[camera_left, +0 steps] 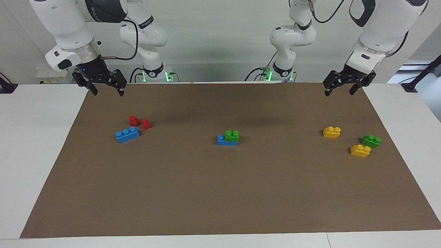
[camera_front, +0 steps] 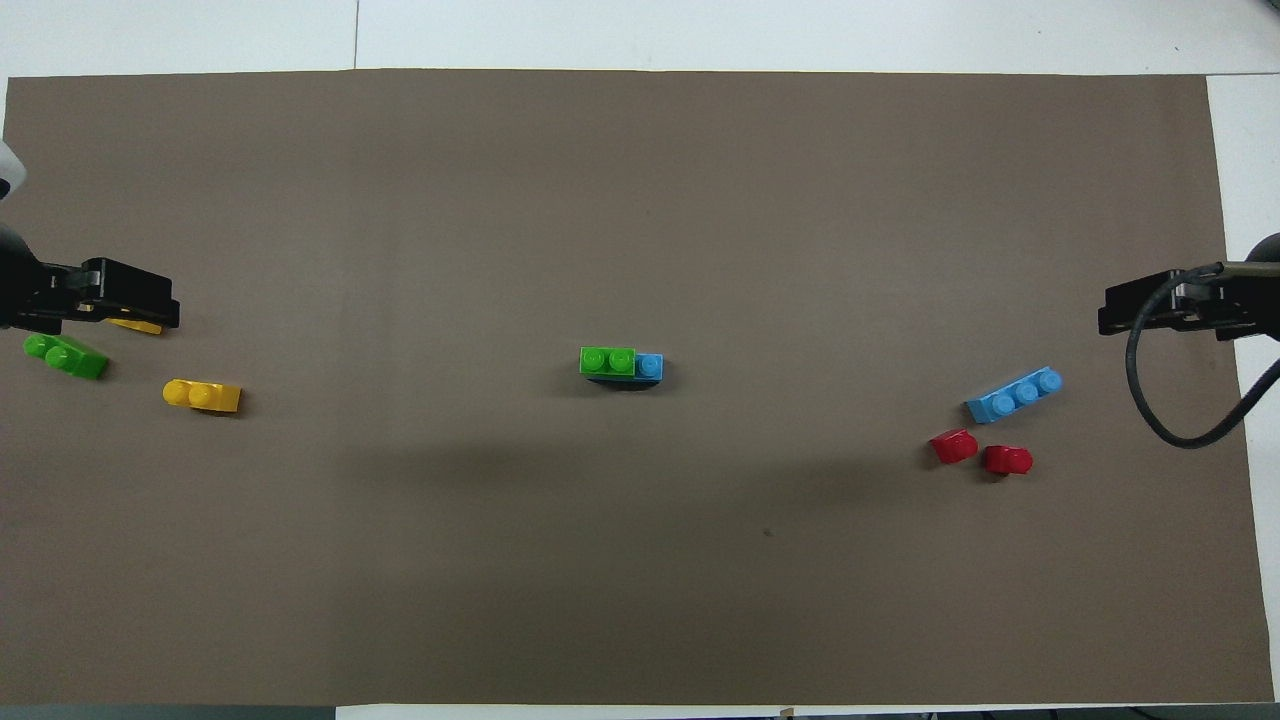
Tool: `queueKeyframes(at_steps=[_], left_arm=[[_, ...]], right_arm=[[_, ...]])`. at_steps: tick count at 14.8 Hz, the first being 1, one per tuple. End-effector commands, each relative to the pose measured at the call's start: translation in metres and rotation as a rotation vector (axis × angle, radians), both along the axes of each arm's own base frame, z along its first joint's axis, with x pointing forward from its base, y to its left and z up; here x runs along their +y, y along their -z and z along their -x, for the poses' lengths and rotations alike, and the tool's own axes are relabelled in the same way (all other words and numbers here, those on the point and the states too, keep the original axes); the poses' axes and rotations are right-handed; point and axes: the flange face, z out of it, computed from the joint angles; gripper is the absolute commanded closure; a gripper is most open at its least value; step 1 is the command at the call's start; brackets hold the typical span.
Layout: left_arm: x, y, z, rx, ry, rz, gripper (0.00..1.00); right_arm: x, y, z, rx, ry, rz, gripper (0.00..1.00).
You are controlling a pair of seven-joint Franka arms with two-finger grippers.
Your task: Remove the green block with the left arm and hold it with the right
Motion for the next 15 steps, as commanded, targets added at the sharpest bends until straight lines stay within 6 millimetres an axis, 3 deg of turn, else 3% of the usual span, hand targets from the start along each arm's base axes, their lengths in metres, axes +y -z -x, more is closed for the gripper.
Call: queueKeyframes(at_steps=[1, 5, 9, 13, 15], left_arm=[[0.002, -0.002, 0.006, -0.017, 0.008, 0.002, 0.0], [0.002, -0.002, 0.006, -0.019, 0.006, 0.002, 0.0], [0.0, -0.001, 0.006, -0.015, -0.011, 0.006, 0.0], [-0.014, 0.005, 0.005, -0.038, -0.154, 0.013, 0.0], [-0.032, 0.01, 0.01, -0.051, -0.24, 0.017, 0.0]], right_arm=[[-0.004, 0.001, 0.002, 0.011, 0.007, 0.001, 0.0], [0.003, 0.0, 0.002, 0.011, -0.008, 0.002, 0.0], [-0.004, -0.003, -0.001, -0.013, -0.038, -0.004, 0.0], [0.008, 0.01, -0.007, -0.042, 0.277, -0.006, 0.0], [0.028, 0.019, -0.012, -0.058, 0.403, -0.021, 0.0]])
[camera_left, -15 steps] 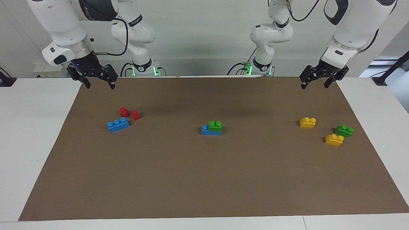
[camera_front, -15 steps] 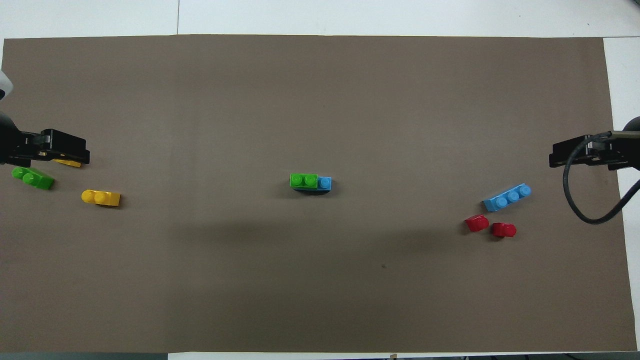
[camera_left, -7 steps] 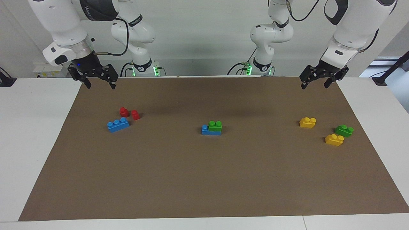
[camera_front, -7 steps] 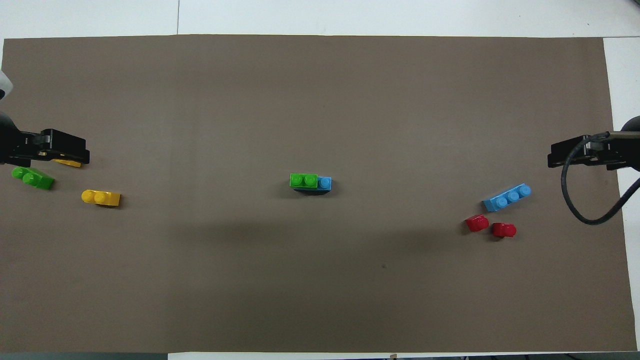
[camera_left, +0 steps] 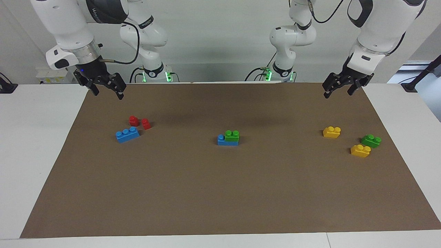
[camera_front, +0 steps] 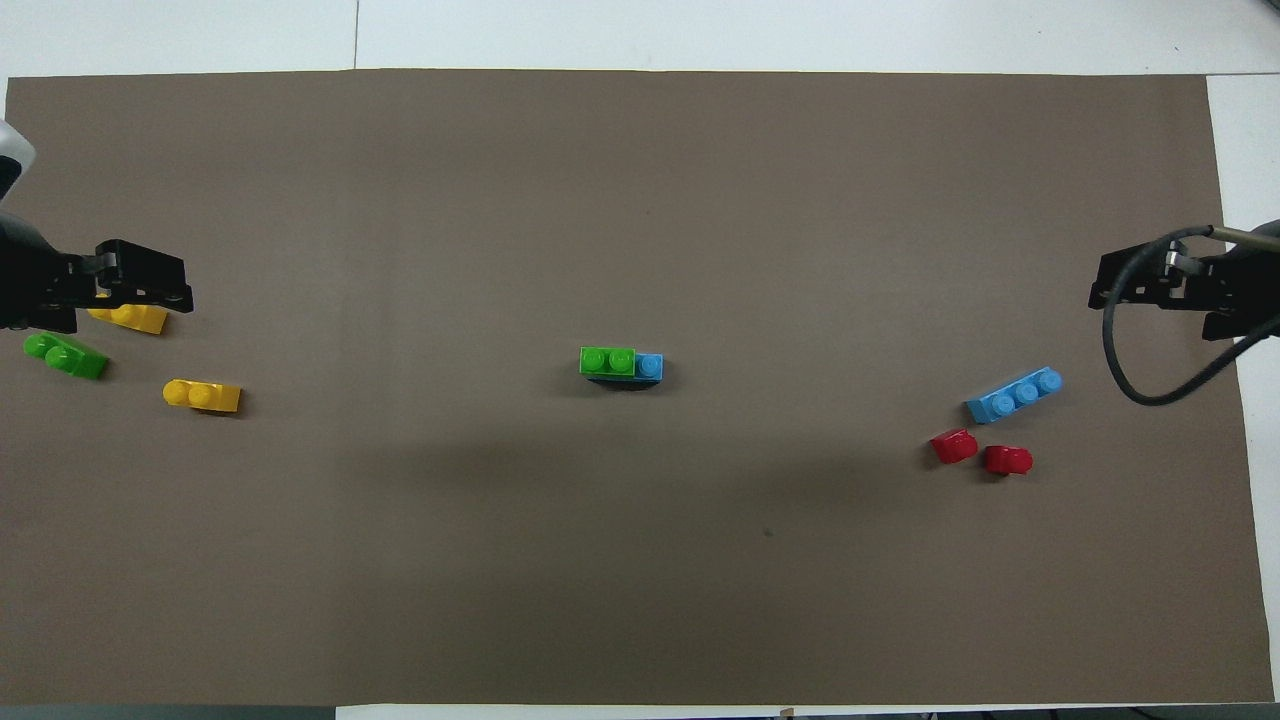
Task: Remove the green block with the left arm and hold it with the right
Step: 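Move the left gripper and the right gripper toward the joined brick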
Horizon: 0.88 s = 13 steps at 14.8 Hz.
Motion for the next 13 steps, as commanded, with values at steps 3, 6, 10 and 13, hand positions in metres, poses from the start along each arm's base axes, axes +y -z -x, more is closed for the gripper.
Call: queueKeyframes(at_steps=[3, 6, 10, 13], left_arm=[[-0.052, 0.019, 0.02, -0.026, -0.26, 0.021, 0.0], [-0.092, 0.04, 0.035, -0.04, -0.504, 0.038, 0.0], [-0.137, 0.063, 0.046, -0.047, -0.765, 0.067, 0.0], [-0.173, 0.086, 0.048, -0.029, -0.908, 0.069, 0.0]], right_arm=[[0.054, 0.042, -0.015, 0.001, 0.377, -0.073, 0.0], [0.103, 0.082, -0.021, 0.092, 0.711, -0.193, 0.0], [0.143, 0.129, -0.017, 0.193, 1.008, -0.347, 0.0], [0.164, 0.161, -0.016, 0.261, 1.113, -0.402, 0.0]])
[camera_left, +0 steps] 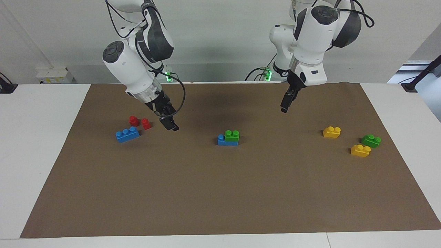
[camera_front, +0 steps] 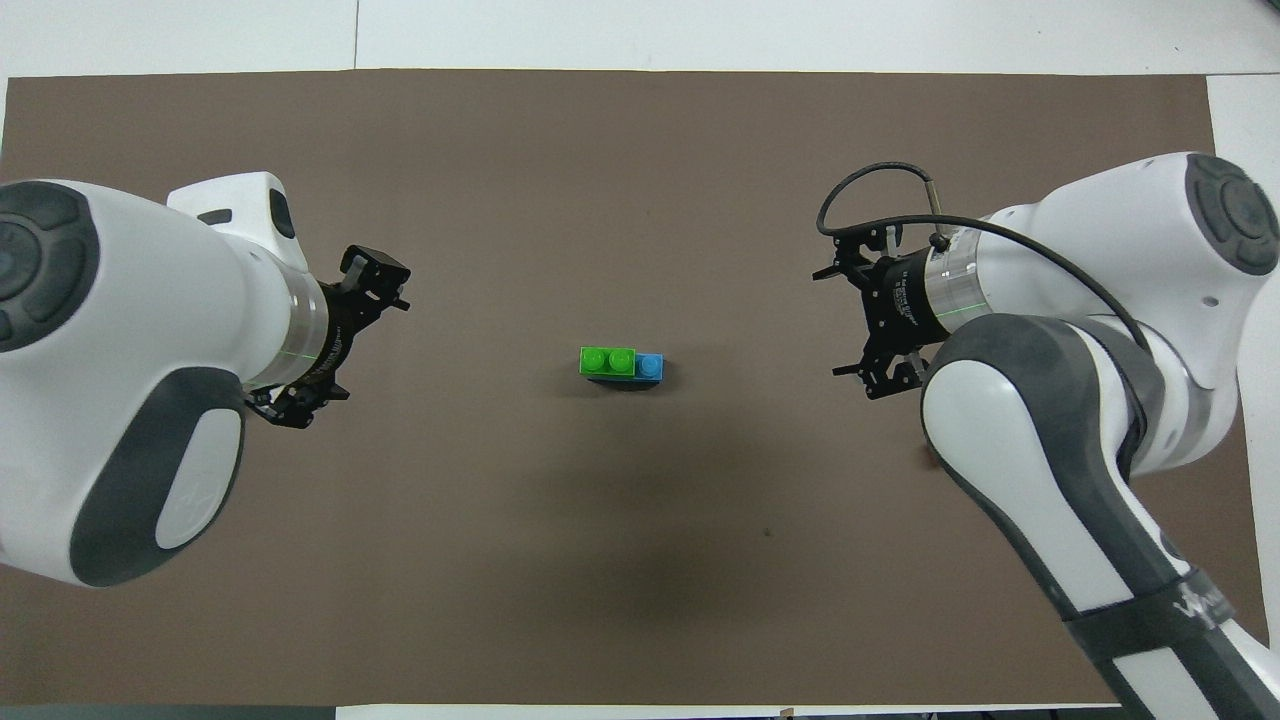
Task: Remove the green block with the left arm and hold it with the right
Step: 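Move the left gripper and the right gripper toward the joined brick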
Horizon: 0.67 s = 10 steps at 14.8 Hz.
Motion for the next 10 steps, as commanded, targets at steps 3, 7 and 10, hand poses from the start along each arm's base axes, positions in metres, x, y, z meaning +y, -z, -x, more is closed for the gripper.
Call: queueKeyframes(at_steps=[3, 7, 10], left_arm=[[-0.052, 0.039, 0.003, -0.004, -0.274, 0.049, 0.0], [-0.095, 0.071, 0.003, -0.002, -0.468, 0.065, 0.0], [-0.104, 0.088, -0.001, -0.007, -0.564, 0.053, 0.0]], right_arm=[[0.034, 0.049, 0.006, 0.054, 0.126, -0.069, 0.0], [0.066, 0.095, 0.022, 0.019, 0.178, -0.086, 0.0], [0.087, 0.131, 0.023, 0.019, 0.177, -0.074, 0.0]])
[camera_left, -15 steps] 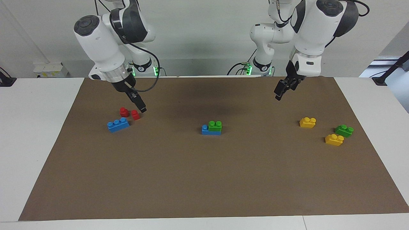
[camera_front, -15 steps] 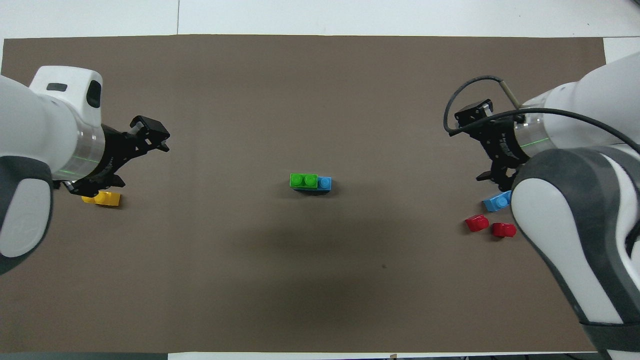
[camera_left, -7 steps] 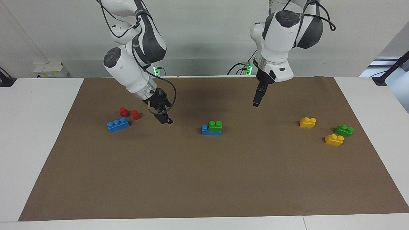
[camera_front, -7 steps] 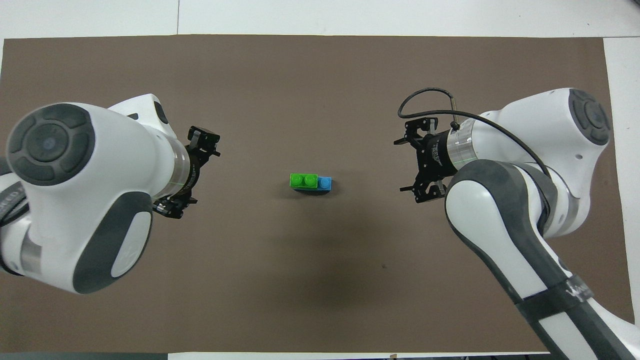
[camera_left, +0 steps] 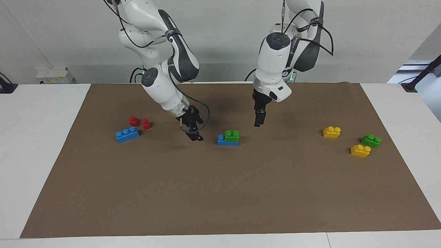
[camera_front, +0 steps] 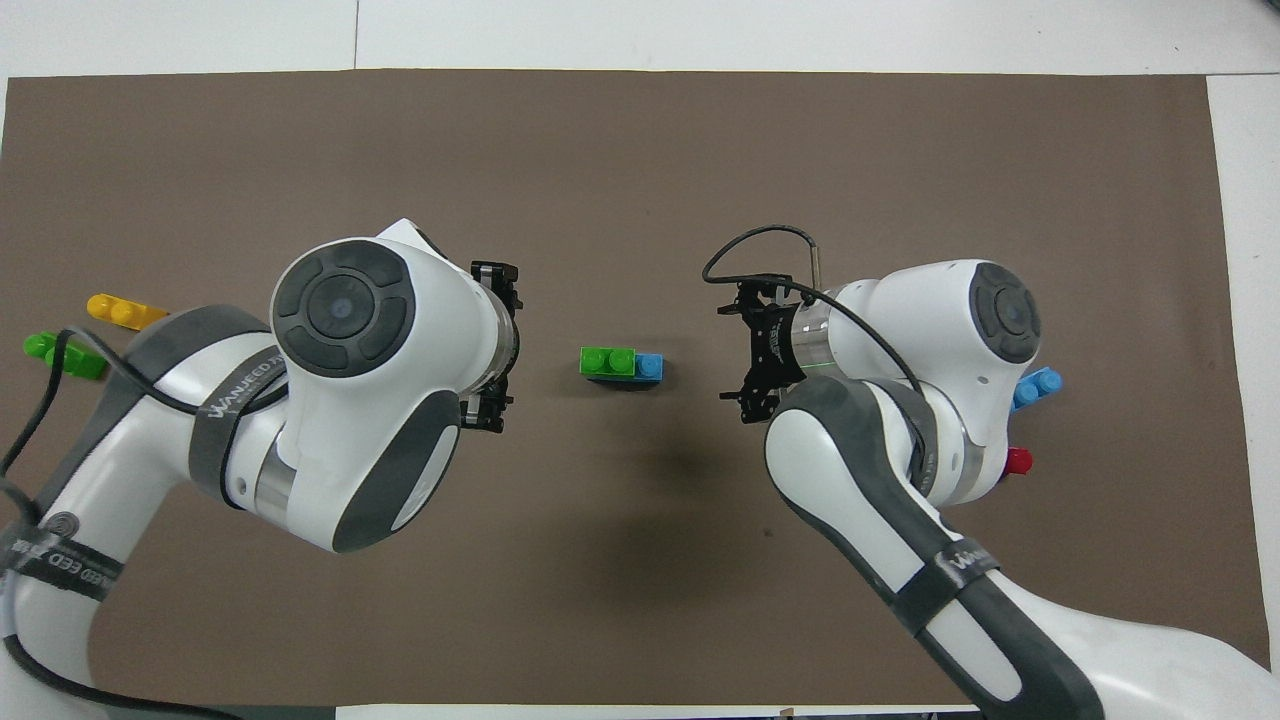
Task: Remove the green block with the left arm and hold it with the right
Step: 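Grasp the green end with the left gripper while the right gripper grasps the blue end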
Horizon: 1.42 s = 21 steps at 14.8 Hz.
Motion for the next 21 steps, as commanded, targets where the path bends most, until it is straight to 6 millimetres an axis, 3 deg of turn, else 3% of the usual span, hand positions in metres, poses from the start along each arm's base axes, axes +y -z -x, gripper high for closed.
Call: queueKeyframes(at_steps=[1, 3, 5, 11, 17, 19, 21], left_arm=[[-0.006, 0.016, -0.009, -0.009, -0.105, -0.018, 0.0], [-0.025, 0.032, -0.007, -0.02, -0.157, -0.016, 0.0], [-0.029, 0.036, -0.006, -0.02, -0.175, -0.012, 0.0], [-0.067, 0.082, -0.002, 0.004, -0.19, -0.037, 0.0], [-0.081, 0.103, -0.001, -0.018, -0.239, -0.029, 0.0], [-0.082, 0.109, -0.002, -0.023, -0.24, -0.023, 0.0], [-0.084, 0.111, -0.003, -0.032, -0.234, -0.019, 0.0]], right_arm=[[0.012, 0.029, 0.001, 0.003, 0.047, -0.017, 0.0], [0.03, 0.044, 0.006, -0.013, 0.048, -0.019, 0.0], [0.04, 0.053, 0.009, -0.026, 0.05, -0.017, 0.0], [0.058, 0.076, 0.014, -0.055, 0.065, -0.013, 0.0], [0.066, 0.082, 0.014, -0.078, 0.084, -0.02, 0.01], [0.066, 0.083, 0.015, -0.077, 0.084, -0.019, 0.14], [0.073, 0.084, 0.019, -0.077, 0.07, -0.018, 0.41]])
